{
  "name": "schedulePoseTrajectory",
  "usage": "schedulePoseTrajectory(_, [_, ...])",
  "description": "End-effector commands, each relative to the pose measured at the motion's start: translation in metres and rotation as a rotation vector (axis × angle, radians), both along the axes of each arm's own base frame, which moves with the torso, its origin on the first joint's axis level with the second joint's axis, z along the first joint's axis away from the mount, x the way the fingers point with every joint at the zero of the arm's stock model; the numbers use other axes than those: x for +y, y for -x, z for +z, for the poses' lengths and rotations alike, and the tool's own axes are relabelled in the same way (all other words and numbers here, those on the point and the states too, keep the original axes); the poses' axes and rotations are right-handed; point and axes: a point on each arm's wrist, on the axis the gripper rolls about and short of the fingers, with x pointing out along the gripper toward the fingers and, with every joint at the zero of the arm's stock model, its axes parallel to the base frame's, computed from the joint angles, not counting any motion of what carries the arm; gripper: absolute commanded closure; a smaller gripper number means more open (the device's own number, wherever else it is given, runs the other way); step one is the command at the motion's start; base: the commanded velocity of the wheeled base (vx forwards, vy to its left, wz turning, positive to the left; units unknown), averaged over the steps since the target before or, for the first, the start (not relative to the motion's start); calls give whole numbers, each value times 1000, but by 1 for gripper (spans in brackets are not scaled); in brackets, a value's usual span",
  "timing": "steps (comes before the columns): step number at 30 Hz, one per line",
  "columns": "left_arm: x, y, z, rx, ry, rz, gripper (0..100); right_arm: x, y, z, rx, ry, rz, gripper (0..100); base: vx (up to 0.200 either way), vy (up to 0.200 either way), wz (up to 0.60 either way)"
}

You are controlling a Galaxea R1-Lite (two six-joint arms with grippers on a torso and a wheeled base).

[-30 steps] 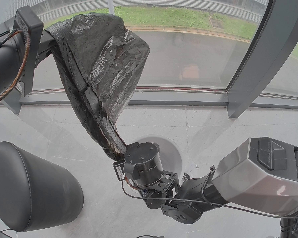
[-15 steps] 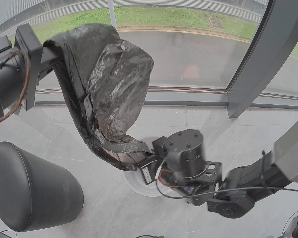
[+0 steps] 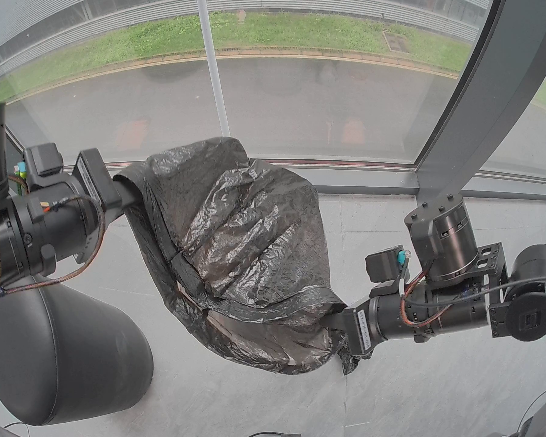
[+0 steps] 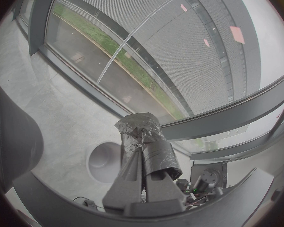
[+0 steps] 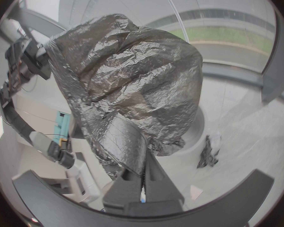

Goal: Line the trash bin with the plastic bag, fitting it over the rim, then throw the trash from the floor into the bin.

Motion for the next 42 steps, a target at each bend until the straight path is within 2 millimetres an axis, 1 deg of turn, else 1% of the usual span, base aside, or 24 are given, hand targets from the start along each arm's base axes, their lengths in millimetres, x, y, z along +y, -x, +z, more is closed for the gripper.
schedulePoseTrajectory(1, [-2,-15,-31,104,-61,17,100,-22,-4,14,85,-54,-19,100,0,0,0])
schedulePoseTrajectory(2, [-2,-15,-31,104,-61,17,100,-22,-4,14,85,-54,-19,100,0,0,0])
schedulePoseTrajectory(3, [-4,-18,-40,137,-82,17,100,-23,-3,14,156,-63,6,100,0,0,0])
schedulePoseTrajectory(4, [-5,-19,-43,146,-88,17,100,-23,-3,14,175,-67,11,100,0,0,0])
schedulePoseTrajectory(8, [-6,-21,-51,174,-106,19,100,-22,-4,15,210,-76,10,100,0,0,0])
schedulePoseTrajectory(13, [-4,-19,-63,227,-145,29,100,-23,1,14,259,-52,23,100,0,0,0])
schedulePoseTrajectory(18, [1,-17,-66,272,-169,44,100,-22,5,13,274,-38,31,100,0,0,0])
schedulePoseTrajectory(22, [4,-13,-68,297,-182,48,100,-18,10,11,285,-31,52,100,0,0,0])
schedulePoseTrajectory(25, [4,-13,-70,309,-188,49,100,-15,8,7,293,-24,52,100,0,0,0])
schedulePoseTrajectory(27, [4,-15,-71,319,-183,53,100,-12,4,1,306,-11,50,100,0,0,0])
schedulePoseTrajectory(29, [4,-15,-71,319,-183,53,100,-12,4,1,306,-11,50,100,0,0,0])
schedulePoseTrajectory(30, [4,-21,-75,331,-186,58,100,-7,-4,-3,305,-13,45,100,0,0,0])
schedulePoseTrajectory(32, [3,-24,-77,338,-189,63,100,-6,-8,-6,305,-14,41,100,0,0,0])
schedulePoseTrajectory(34, [1,-34,-84,366,-202,77,100,-4,-18,-12,297,-23,25,100,0,0,0])
schedulePoseTrajectory(37, [0,-46,-92,397,-216,94,100,0,-26,-21,292,-28,18,100,0,0,0])
schedulePoseTrajectory(40, [0,-53,-98,420,-222,101,100,2,-33,-29,292,-28,10,100,0,0,0])
schedulePoseTrajectory(42, [0,-59,-102,440,-215,88,100,5,-41,-37,289,-30,3,100,0,0,0])
